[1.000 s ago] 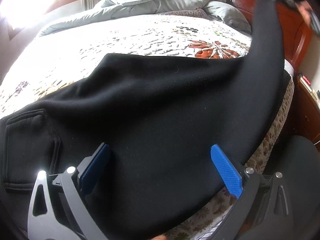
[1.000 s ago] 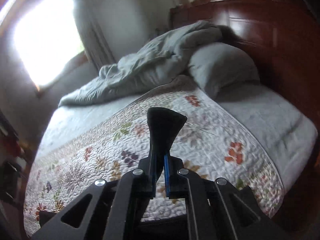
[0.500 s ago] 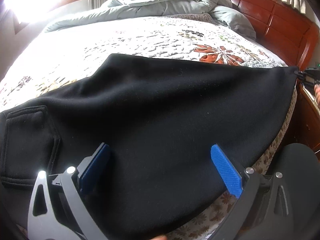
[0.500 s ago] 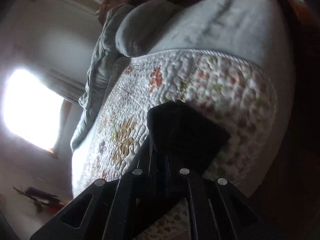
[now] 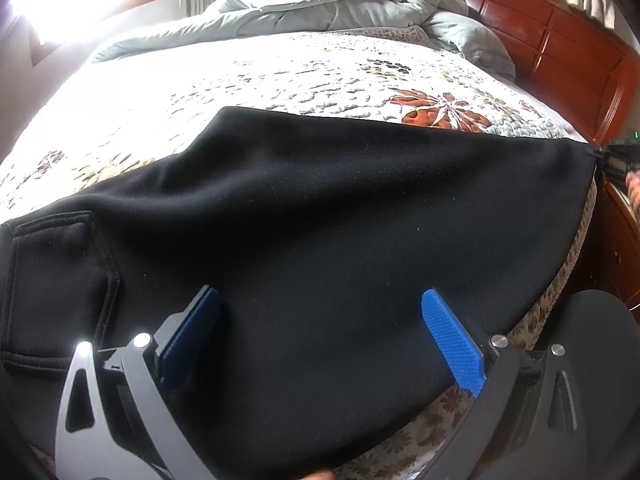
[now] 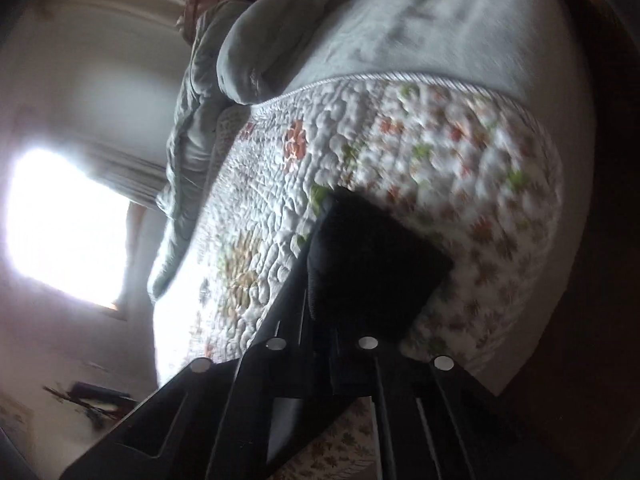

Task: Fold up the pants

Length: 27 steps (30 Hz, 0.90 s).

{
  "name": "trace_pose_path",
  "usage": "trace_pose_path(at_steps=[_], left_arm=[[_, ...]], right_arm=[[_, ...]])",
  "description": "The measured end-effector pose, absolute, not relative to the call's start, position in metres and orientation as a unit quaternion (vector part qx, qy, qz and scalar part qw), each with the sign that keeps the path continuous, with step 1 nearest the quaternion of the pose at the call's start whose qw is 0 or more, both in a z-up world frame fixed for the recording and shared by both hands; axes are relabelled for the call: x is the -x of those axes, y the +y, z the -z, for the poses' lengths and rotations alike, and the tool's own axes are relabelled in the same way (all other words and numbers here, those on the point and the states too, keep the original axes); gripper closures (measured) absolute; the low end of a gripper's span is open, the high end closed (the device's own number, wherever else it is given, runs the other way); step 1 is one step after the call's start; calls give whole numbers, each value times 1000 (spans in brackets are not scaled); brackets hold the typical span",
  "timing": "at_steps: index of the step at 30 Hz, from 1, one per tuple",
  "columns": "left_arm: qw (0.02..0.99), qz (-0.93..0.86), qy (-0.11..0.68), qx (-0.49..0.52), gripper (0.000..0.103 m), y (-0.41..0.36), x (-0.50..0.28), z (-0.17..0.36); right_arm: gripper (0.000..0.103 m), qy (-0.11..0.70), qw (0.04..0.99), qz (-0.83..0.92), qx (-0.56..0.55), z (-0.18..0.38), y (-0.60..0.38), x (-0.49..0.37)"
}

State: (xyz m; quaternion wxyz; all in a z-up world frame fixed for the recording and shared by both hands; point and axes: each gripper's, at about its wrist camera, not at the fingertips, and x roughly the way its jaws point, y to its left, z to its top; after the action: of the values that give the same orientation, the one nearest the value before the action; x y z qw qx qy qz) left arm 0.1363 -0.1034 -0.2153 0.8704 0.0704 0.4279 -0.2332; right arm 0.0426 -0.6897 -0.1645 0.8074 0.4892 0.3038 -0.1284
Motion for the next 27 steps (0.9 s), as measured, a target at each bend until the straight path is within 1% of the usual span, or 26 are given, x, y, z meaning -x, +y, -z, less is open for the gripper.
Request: trace_pose_path(at_steps=[2,4,6,8,11,13,17,24,27], left_arm=[[873,232,424,-71,3,-104,-136,216],[875,230,420,-69,3,-103,-135,217],[878,228,416,-68,3,-103,-134,217],[880,227,413,-65,2,-103,-133,217],[880,227,412,-64,2,-103,-133,218],[880,229,410,-70,3,-104,-133,218],[878,231,413,-69,3,-103,-133,218],[880,228,411,-71,2,-104,-134,219],[880,228,411,-71,2,-103,-133,219]], right_arm=[[98,291,848,98,-433,118,-671,-64],[98,236,893,50,-381,69,-650,-68],[98,210,899,50,-380,59,-652,-58],[98,217,877,74,-422,90,-673,-45],[98,273,829,118,-473,165,-696,-35],[98,286,811,131,-494,197,-701,-29],[98,265,796,125,-529,215,-704,-17],[98,258,797,115,-534,207,-706,-12],[98,263,786,120,-547,222,-712,-8]])
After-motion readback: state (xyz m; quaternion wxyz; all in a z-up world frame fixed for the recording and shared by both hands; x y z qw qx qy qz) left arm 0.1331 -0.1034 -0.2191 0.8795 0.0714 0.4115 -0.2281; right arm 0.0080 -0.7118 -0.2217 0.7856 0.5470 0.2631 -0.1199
